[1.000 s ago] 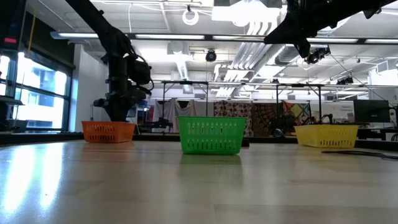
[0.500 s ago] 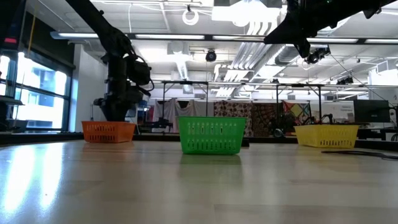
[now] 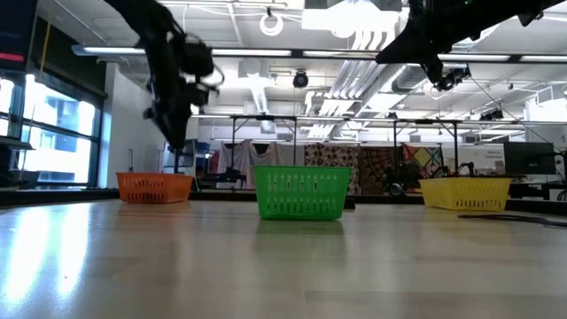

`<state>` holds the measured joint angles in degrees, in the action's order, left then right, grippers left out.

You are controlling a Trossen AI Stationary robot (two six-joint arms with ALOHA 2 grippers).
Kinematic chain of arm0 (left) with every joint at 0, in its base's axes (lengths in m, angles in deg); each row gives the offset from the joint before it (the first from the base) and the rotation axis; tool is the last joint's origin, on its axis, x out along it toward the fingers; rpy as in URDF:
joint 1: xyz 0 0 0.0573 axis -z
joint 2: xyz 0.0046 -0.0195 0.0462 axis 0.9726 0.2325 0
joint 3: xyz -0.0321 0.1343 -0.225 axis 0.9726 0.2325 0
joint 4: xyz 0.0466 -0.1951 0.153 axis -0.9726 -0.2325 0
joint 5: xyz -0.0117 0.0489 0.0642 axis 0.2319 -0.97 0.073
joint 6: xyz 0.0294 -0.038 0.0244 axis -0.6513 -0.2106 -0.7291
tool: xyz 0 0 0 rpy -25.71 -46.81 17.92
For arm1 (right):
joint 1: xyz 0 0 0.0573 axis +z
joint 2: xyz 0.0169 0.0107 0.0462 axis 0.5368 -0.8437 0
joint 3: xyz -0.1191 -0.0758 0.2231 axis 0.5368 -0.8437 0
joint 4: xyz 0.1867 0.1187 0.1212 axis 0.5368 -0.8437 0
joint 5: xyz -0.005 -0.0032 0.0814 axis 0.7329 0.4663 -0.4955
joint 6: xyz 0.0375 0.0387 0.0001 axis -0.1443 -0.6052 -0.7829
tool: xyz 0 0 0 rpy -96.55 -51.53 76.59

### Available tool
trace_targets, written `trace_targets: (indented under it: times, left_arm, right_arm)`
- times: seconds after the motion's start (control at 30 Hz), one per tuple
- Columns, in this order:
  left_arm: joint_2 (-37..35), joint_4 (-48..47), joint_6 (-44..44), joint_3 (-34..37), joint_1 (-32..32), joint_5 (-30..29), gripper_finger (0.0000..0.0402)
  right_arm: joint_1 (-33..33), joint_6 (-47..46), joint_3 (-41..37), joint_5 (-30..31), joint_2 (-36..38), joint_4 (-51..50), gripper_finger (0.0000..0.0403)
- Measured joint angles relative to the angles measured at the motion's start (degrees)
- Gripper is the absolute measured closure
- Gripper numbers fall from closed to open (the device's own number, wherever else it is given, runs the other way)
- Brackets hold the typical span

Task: Sort rubber bands into baskets
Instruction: Put the purple rubber band into the yellow bin

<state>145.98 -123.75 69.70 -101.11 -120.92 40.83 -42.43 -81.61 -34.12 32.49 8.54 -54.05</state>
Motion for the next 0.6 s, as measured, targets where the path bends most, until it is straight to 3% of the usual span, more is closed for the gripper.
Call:
trace_targets:
  times: [0.33, 0.6]
  left_arm:
    - [-16.36, 0.0, -0.89, 0.0, 16.24, 7.79, 0.0355]
    - [-22.3, 0.53, 9.42, 0.0, 29.77, 6.28, 0.0378]
  right_arm:
    - [0.0, -0.42, 0.0, -0.1, -0.09, -2.58, 0.0403]
    - [0.01, -9.78, -0.02, -4.03, -0.11, -26.74, 0.0372]
